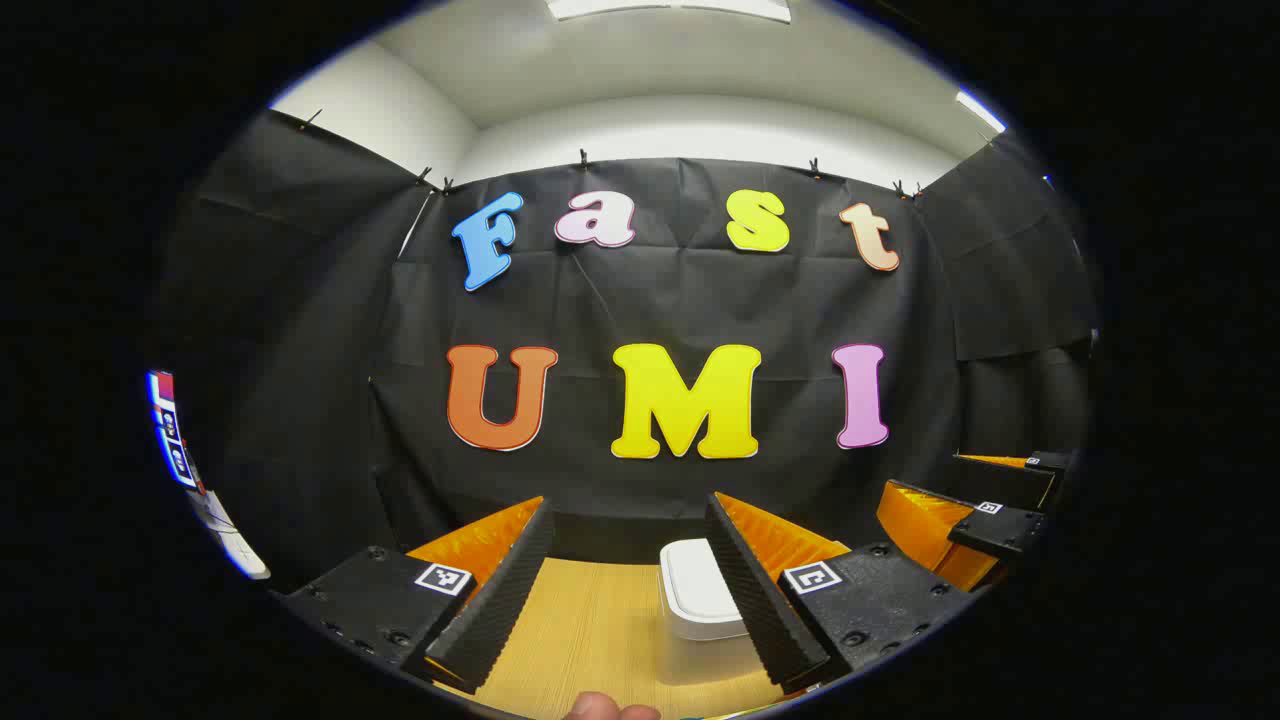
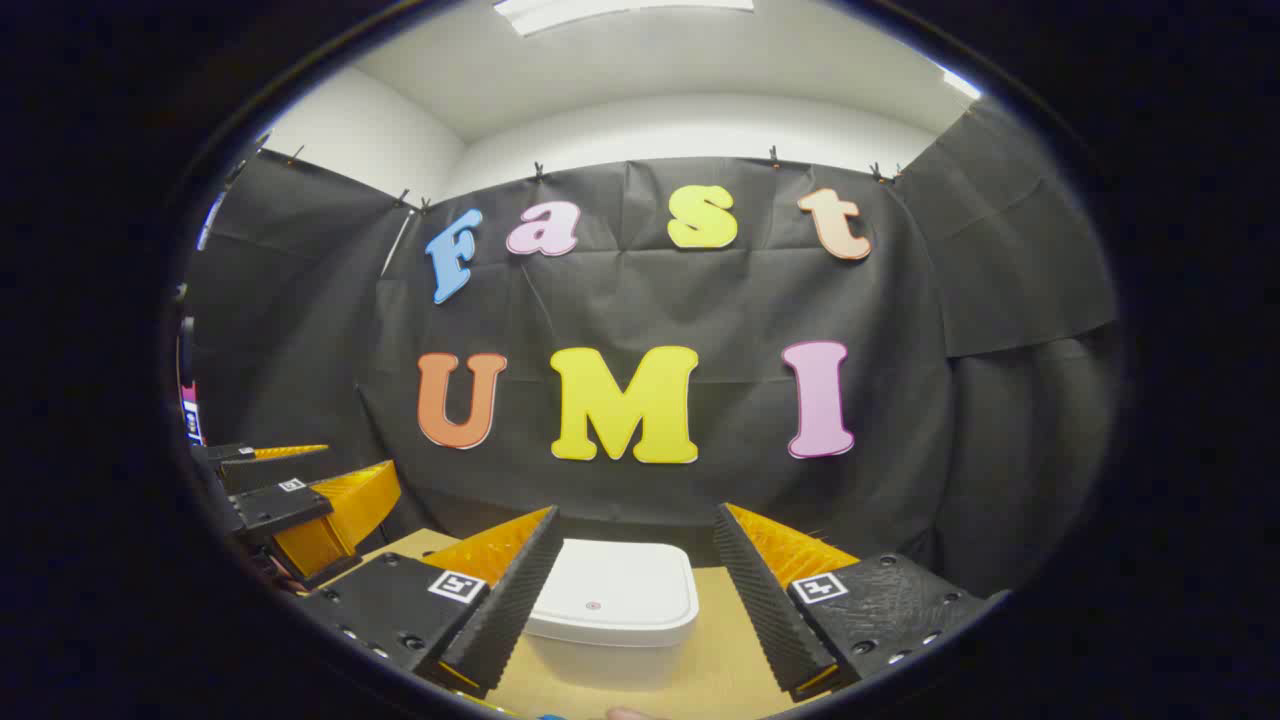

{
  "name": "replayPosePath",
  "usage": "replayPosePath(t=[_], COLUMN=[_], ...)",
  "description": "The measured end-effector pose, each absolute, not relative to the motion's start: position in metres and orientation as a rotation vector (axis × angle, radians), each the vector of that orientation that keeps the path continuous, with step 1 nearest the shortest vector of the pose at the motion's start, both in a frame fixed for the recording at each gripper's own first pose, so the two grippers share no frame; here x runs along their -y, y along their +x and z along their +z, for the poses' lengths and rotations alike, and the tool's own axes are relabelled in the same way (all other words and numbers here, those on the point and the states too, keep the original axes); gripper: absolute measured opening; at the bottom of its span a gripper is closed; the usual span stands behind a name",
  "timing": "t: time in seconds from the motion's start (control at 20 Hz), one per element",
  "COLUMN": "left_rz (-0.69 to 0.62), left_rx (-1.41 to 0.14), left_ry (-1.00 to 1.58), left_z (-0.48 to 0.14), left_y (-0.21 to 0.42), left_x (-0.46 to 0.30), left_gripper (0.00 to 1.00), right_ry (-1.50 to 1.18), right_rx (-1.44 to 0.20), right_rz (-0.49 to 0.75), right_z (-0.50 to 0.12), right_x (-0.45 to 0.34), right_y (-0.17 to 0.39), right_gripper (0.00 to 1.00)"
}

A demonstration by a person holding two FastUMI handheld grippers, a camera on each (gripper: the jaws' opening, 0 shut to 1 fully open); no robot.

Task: Press the lid of the desktop garbage bin to open it, pick up the crumpled paper on the desktop and throw it into the bin, then pick up the pop can on the desktop and drop it into the bin, and finally close the garbage bin lid.

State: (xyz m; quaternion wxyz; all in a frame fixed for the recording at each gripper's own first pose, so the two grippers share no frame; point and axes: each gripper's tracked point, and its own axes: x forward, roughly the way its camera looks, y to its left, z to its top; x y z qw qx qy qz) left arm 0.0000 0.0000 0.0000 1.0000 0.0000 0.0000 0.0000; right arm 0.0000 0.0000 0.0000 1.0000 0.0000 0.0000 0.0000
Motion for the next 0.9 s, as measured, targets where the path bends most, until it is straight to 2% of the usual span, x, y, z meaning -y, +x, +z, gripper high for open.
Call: replayPosePath(t=[0.9], left_rz=[0.017], left_rx=[0.005], left_ry=[0.01], left_z=[-0.001], left_y=[0.002], left_x=[0.0], left_gripper=[0.97], right_ry=[0.032], right_rx=[-0.039], right_rz=[0.005], right_z=[-0.012], right_x=[0.006], right_y=[0.013], right_gripper=[0.95])
